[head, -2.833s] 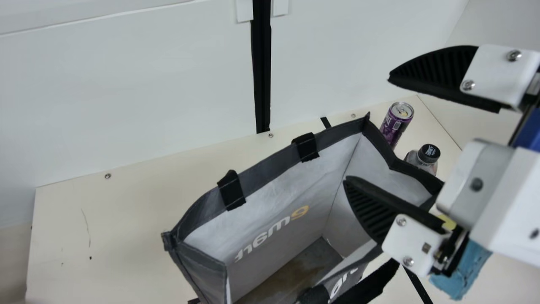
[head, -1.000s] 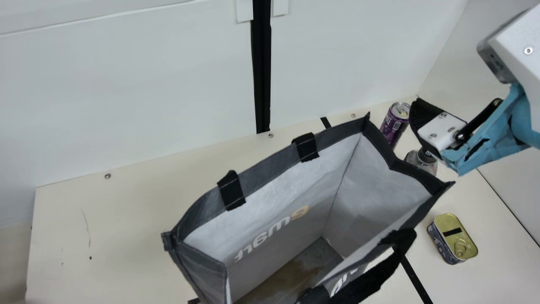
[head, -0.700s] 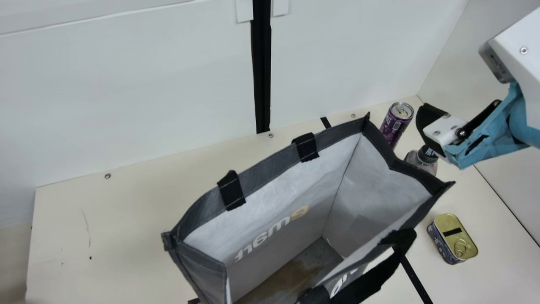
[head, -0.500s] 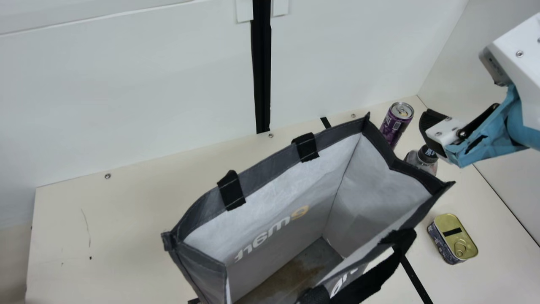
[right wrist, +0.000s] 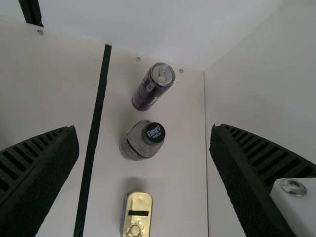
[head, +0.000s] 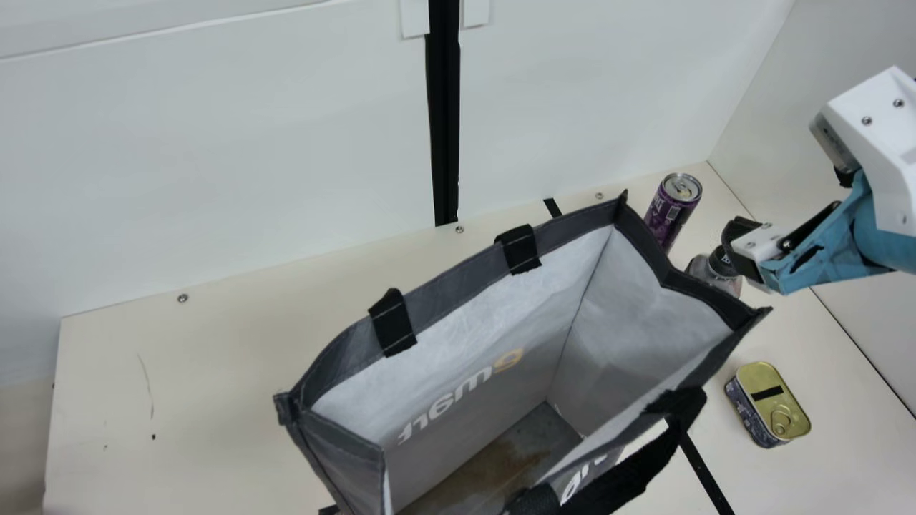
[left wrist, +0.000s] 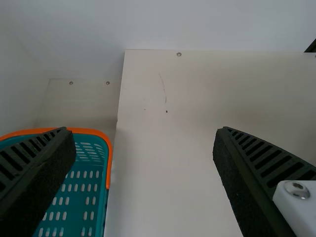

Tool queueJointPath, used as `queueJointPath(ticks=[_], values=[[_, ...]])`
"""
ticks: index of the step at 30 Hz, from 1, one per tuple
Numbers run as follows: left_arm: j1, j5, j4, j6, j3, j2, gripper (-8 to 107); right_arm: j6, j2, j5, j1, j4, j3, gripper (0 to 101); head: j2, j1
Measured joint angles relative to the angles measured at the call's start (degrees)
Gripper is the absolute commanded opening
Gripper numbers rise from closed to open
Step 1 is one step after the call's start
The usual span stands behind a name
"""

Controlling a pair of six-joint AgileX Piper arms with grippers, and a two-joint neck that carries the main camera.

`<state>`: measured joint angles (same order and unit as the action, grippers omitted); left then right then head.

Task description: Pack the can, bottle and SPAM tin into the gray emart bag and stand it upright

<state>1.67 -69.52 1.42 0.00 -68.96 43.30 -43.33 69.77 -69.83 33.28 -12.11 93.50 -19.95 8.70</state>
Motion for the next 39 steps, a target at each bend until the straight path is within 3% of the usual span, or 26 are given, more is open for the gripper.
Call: queueJointPath(ticks=[12,39], values=[[0.0,0.0,0.0,0.0,0.0,0.0,90,-2.9,-0.2,0.0,2.1,-0.5,-4.3,95,0.0,0.0],[0.0,0.0,0.0,0.0,0.0,0.0,90,-3.4,-0.2,0.0,2.4,-1.1,-4.4,95,0.1,0.0]])
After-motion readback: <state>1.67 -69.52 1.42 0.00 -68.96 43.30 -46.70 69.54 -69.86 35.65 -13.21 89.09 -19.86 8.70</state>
